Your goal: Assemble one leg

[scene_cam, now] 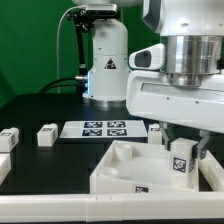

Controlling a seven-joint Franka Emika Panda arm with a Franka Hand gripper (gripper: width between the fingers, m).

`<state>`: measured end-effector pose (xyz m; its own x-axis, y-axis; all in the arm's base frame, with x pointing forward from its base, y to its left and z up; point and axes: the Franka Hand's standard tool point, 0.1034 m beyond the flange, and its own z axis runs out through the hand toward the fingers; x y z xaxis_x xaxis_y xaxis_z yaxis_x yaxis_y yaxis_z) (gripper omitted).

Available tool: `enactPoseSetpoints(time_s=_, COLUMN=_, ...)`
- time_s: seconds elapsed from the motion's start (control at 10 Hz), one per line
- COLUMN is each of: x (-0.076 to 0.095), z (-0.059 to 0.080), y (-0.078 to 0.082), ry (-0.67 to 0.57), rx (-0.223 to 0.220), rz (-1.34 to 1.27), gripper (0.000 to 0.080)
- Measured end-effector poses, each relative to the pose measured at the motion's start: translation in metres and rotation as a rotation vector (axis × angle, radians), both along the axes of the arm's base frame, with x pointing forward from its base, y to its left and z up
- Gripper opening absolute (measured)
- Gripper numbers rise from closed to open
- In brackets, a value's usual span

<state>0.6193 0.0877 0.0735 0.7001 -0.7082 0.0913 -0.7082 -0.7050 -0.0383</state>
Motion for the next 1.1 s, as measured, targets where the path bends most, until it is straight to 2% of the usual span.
enactPoseSetpoints(time_s=0.2, x=-0.0002, z=-0.0005, y=-0.0014, ry=0.002, rx=-0.005, rz=0.018, gripper=0.0305)
enactPoseSetpoints(time_s=0.3, x=-0.0002, z=-0.0005, y=-0.0015, ry=0.002, rx=-0.005, rz=0.018, gripper=0.0551)
enactPoseSetpoints(time_s=0.4, x=-0.0002, z=-0.0006, y=-0.0015, ry=0.002, rx=-0.005, rz=0.018, gripper=0.0551)
enactPoseSetpoints(time_s=0.5, x=-0.0002, z=-0.0006, y=-0.0015, ry=0.002, rx=-0.005, rz=0.018, gripper=0.0628)
enactPoseSetpoints(time_s=1.1, x=-0.0002, z=-0.0007, y=-0.0015, ry=0.002, rx=-0.005, rz=0.018, gripper=0.0649)
